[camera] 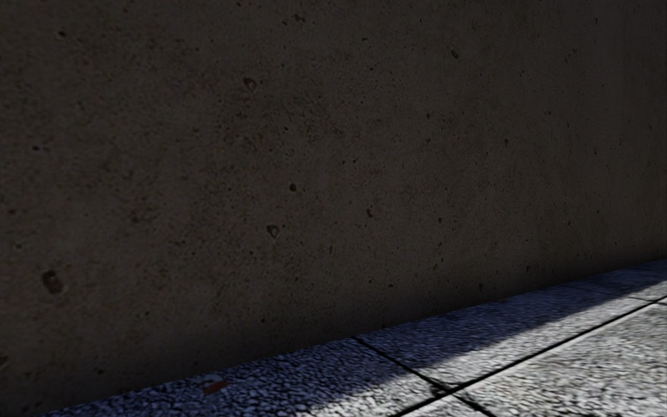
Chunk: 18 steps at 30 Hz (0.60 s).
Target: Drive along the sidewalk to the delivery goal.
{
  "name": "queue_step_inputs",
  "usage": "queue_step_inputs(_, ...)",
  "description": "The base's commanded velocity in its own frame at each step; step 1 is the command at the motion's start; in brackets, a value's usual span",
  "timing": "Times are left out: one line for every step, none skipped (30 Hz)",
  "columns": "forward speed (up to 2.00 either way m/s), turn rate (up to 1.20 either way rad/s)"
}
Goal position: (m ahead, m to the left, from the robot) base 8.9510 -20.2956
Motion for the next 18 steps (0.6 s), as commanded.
queue_step_inputs(0.00,0.00)
queue_step_inputs(0.00,0.00)
queue_step_inputs(0.00,0.00)
queue_step_inputs(0.00,0.00)
queue_step_inputs(0.00,0.00)
queue_step_inputs(0.00,0.00)
queue_step_inputs(0.00,0.00)
queue_step_inputs(0.00,0.00)
queue_step_inputs(0.00,0.00)
queue_step_inputs(0.00,0.00)
queue_step_inputs(0.00,0.00)
queue_step_inputs(0.00,0.00)
queue_step_inputs(0.00,0.00)
queue_step_inputs(0.00,0.00)
queue_step_inputs(0.00,0.00)
queue_step_inputs(0.00,0.00)
queue_step_inputs(0.00,0.00)
queue_step_inputs(0.00,0.00)
